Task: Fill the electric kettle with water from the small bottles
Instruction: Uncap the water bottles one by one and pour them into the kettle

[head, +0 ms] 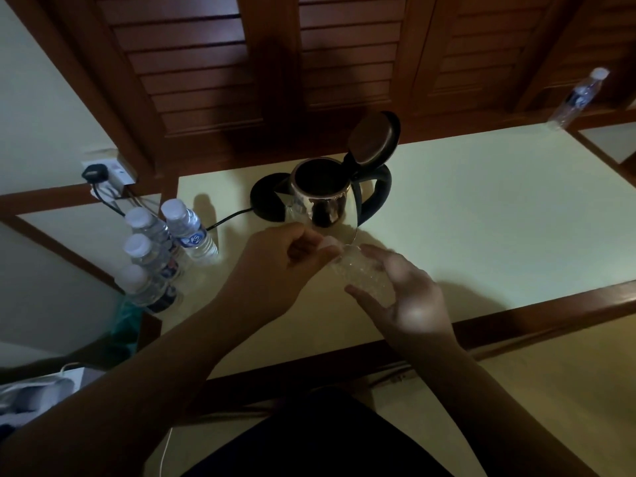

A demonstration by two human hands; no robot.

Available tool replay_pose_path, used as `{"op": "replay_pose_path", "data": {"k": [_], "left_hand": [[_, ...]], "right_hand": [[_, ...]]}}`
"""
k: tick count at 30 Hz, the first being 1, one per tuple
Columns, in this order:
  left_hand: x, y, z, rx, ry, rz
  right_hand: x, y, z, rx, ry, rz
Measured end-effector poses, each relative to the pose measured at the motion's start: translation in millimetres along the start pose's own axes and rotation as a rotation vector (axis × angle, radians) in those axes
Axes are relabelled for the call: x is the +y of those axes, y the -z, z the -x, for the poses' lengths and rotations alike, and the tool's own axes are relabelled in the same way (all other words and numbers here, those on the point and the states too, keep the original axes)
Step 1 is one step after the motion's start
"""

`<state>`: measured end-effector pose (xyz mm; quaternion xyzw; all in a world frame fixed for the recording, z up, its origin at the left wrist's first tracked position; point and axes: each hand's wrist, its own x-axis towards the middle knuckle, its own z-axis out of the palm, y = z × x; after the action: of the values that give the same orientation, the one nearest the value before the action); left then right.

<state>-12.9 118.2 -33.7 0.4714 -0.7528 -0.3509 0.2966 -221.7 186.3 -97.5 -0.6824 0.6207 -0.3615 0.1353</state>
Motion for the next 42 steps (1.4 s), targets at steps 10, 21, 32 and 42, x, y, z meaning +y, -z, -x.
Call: {"op": "replay_pose_path", "data": {"k": [10, 21, 32, 42], "left_hand": [[-20.1, 19.5, -0.6, -0.196, -0.004, 0.054], [-17.4, 16.8, -8.0, -0.133, 0.133, -0.031], [-12.6, -8.2, -17.9, -0.251, 0.376, 0.263], [61.9, -106.8, -84.2, -0.368, -0.271, -0.1]], "right_hand": [[5.2, 7.4, -6.1, -0.241, -0.04, -0.189], [8.7, 21.3, -19.0, -0.228, 0.032, 0.005], [26.6, 38.7, -24.2, -0.195, 0.368, 0.301], [141.8, 129.4, -31.7, -0.516, -0.123, -0.4]]}}
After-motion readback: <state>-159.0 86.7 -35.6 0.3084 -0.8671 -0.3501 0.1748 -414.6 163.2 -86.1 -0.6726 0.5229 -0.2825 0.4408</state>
